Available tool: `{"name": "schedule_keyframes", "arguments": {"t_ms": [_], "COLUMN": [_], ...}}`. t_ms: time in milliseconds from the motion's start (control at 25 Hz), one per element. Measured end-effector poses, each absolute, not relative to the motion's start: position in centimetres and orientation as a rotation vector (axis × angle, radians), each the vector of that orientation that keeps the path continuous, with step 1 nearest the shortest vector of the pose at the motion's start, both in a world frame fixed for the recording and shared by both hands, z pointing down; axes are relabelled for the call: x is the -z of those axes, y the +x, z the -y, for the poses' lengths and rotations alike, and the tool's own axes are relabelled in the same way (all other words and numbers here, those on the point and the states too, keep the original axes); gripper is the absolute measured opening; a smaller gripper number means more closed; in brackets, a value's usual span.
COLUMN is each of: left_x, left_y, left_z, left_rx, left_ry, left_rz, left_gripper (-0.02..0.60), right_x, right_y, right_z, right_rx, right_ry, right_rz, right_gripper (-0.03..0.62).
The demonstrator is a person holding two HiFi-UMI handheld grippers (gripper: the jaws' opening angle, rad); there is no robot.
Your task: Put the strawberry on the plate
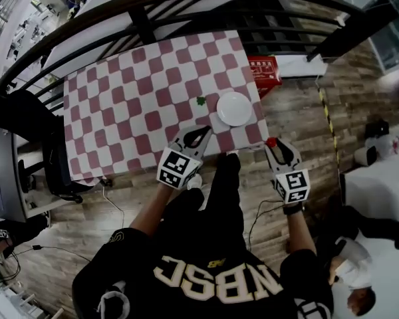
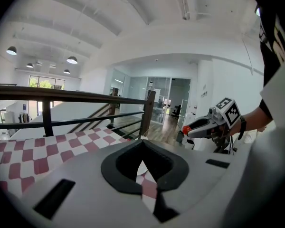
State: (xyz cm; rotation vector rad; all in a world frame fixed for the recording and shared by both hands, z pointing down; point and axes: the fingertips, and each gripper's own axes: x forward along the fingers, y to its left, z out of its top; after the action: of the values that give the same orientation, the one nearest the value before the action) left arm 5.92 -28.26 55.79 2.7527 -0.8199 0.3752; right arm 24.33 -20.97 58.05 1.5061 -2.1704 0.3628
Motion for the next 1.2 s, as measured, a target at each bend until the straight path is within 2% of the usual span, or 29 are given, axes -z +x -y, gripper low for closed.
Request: {"name": "schedule_keyframes", "arguments": {"t_ms": [480,1200], "left_x": [-61.7,-69.9], "left_y": [9.4,12.1], "left_z": [31.6,34.1], "left_rx": [-0.561,-0.734], "left_ry": [2.729,2.631], "left_rz": [0.731,0.63], "left_gripper": [0.015,0.015], "right_x": [-64.9,-76.1], "right_y": [24.7,18.6], "right_z": [26.7,34.9], "right_rx": [-0.226,-0.166], "right_ry": [0.927,0.383], "right_rz": [2.136,2.135], "right_gripper": [0.149,0.149]}}
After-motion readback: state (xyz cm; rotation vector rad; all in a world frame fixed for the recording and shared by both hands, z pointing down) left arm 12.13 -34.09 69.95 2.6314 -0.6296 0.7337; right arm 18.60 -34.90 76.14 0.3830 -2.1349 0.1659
